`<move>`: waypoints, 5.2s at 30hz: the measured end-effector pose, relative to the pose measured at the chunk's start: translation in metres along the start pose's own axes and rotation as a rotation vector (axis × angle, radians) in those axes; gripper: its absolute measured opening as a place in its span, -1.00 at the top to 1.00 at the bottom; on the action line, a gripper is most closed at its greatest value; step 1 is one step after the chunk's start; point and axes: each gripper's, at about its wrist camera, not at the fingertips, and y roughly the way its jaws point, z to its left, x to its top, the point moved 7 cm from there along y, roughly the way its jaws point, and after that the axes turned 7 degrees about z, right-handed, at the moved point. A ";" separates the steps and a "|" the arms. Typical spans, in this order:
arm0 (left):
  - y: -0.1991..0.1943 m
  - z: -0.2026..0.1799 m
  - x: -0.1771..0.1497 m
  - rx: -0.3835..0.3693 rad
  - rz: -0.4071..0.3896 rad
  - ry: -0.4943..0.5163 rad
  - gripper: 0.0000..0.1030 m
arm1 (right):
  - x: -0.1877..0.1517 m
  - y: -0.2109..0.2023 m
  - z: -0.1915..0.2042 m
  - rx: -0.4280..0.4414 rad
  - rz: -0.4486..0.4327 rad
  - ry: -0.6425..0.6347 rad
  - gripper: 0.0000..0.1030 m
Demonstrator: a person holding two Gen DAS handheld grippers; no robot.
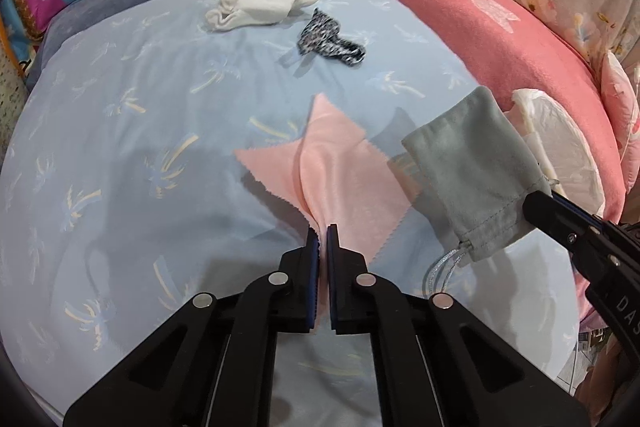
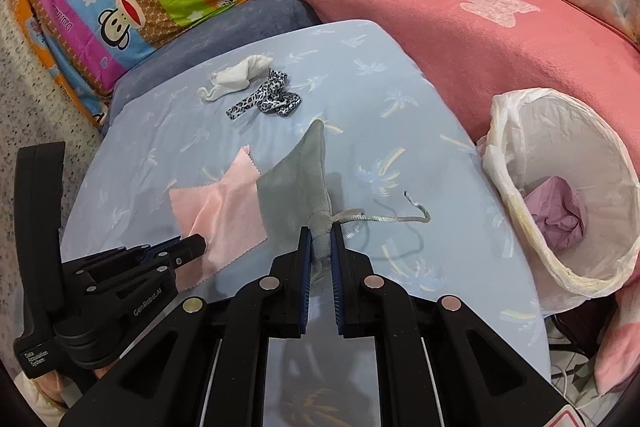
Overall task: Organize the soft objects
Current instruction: 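Carry the pink cloth and grey pouch over the white bin, then open the left gripper over the bin, then open the right gripper, then move both open grippers back over the white sock and leopard scrunchie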
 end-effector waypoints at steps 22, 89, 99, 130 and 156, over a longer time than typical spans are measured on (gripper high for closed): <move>-0.081 -0.079 0.045 -0.077 -0.192 0.141 0.94 | 0.034 -0.090 -0.067 -0.011 -0.202 0.139 0.83; -0.071 -0.229 0.104 -0.145 -0.275 0.369 -0.24 | 0.069 -0.155 -0.215 -0.171 -0.405 0.366 0.55; -0.071 -0.199 0.102 -0.118 -0.281 0.313 -0.25 | 0.073 -0.149 -0.178 -0.171 -0.366 0.283 0.38; -0.078 -0.080 0.086 -0.029 -0.280 0.095 -0.46 | 0.075 -0.115 -0.063 -0.118 -0.277 0.096 0.01; -0.067 0.049 0.093 0.129 -0.280 -0.079 -0.74 | 0.102 -0.024 0.044 -0.039 -0.142 -0.038 -0.23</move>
